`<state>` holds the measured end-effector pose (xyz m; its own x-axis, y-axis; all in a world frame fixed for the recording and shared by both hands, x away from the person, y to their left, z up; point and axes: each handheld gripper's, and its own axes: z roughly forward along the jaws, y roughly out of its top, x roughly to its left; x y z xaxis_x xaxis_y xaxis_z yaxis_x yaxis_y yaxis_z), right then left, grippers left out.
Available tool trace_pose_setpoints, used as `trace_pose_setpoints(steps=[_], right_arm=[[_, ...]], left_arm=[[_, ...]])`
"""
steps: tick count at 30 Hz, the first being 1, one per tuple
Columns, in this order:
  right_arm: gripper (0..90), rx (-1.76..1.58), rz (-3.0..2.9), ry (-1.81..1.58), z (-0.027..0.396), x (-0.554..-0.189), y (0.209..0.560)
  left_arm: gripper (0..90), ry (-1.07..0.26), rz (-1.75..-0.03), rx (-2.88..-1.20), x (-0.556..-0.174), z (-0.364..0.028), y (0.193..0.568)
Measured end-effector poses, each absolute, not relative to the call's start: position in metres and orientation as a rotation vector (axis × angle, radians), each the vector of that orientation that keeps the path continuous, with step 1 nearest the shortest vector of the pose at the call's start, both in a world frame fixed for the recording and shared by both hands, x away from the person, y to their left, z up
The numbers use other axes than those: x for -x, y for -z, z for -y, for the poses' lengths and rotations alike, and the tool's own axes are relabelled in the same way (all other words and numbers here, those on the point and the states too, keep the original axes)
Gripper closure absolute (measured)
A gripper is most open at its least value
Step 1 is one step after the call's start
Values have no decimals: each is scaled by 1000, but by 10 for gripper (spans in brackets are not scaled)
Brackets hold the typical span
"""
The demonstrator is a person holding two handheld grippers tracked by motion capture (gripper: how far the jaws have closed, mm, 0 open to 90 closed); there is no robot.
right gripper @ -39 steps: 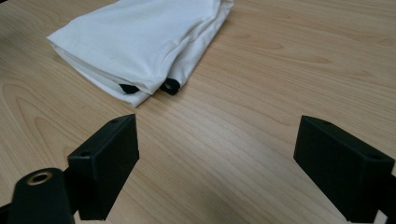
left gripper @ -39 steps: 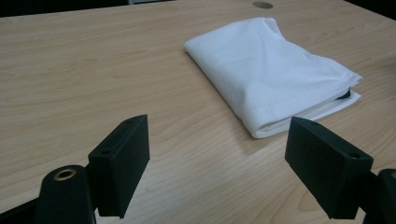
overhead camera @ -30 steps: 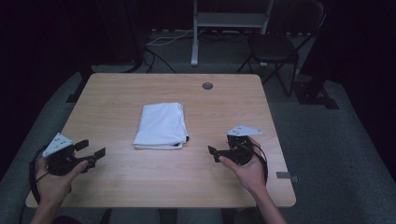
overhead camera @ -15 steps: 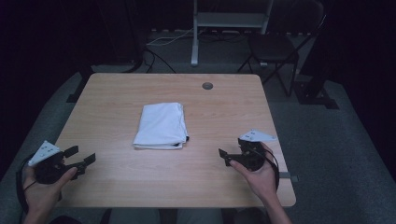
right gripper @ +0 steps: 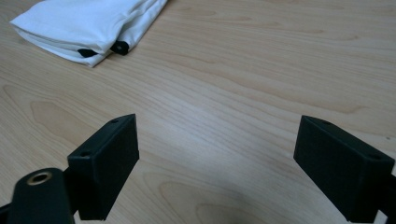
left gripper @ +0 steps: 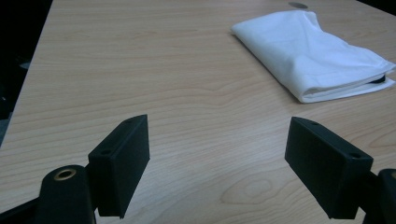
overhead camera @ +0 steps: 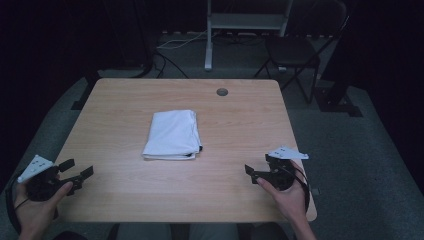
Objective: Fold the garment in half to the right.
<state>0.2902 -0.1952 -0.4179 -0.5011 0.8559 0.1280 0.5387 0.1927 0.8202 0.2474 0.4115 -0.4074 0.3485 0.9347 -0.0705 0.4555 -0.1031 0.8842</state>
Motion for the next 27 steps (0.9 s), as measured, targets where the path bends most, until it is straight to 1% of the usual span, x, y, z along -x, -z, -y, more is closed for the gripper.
trace_pose_setpoints(steps=[18,27], right_arm=[[133,-1367,-2101,-1200,206,-293,436],[133,-1376,-2087,-1197,208,-295,441]], left_arm=[[216,-695,-1290,-1719,-262,-419,422],[215,-713,-1298,-1715,-264,-421,426]])
